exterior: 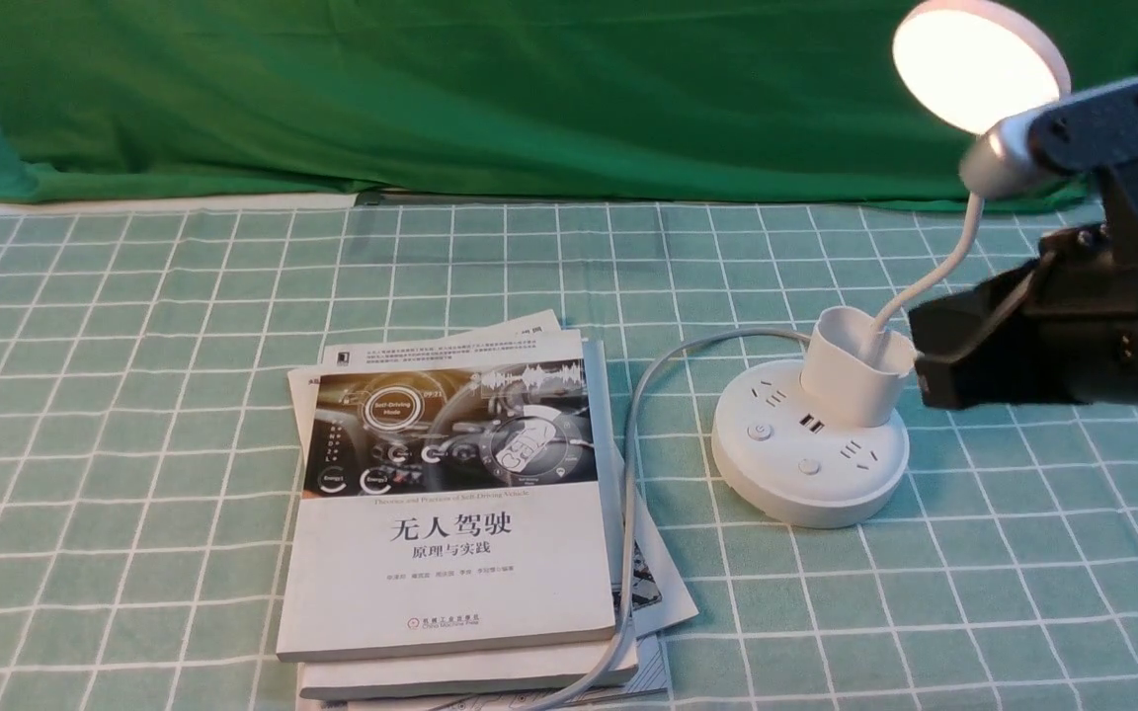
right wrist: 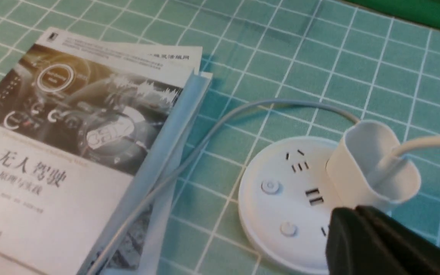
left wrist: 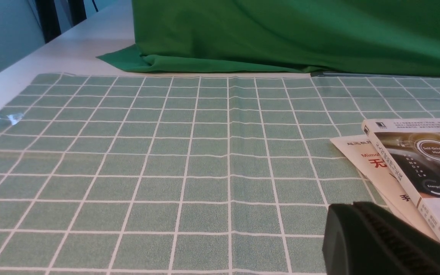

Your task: Turn on the table lamp.

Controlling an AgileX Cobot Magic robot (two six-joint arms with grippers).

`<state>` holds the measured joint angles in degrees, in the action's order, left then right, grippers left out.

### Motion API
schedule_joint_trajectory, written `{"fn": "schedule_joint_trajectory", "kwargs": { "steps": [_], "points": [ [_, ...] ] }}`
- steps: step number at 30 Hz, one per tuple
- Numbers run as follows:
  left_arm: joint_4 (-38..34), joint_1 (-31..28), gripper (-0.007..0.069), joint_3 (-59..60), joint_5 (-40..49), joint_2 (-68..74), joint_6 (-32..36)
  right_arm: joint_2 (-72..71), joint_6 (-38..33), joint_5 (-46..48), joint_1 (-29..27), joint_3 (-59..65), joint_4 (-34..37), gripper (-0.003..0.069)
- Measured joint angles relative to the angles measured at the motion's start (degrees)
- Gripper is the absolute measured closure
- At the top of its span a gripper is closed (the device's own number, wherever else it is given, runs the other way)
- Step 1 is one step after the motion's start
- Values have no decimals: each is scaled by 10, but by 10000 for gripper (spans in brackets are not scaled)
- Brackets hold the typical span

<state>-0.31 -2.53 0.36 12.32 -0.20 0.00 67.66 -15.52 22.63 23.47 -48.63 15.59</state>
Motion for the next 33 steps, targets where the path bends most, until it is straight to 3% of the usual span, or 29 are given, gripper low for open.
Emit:
{"fn": "schedule_joint_trajectory", "kwargs": {
  "steps": [8, 15, 27, 33],
  "points": [
    [0, 0, 603, 0, 0, 0, 0, -208, 10, -41, 0, 138, -1, 619],
    [0, 0, 603, 0, 0, 0, 0, -393, 17, -36, 0, 175, -4, 607],
    [0, 0, 603, 0, -1, 0, 0, -514, 9, -43, 0, 233, -30, 571],
    [0, 0, 603, 0, -1, 0, 0, -527, 42, -217, -24, 370, -64, 557]
  ]
}}
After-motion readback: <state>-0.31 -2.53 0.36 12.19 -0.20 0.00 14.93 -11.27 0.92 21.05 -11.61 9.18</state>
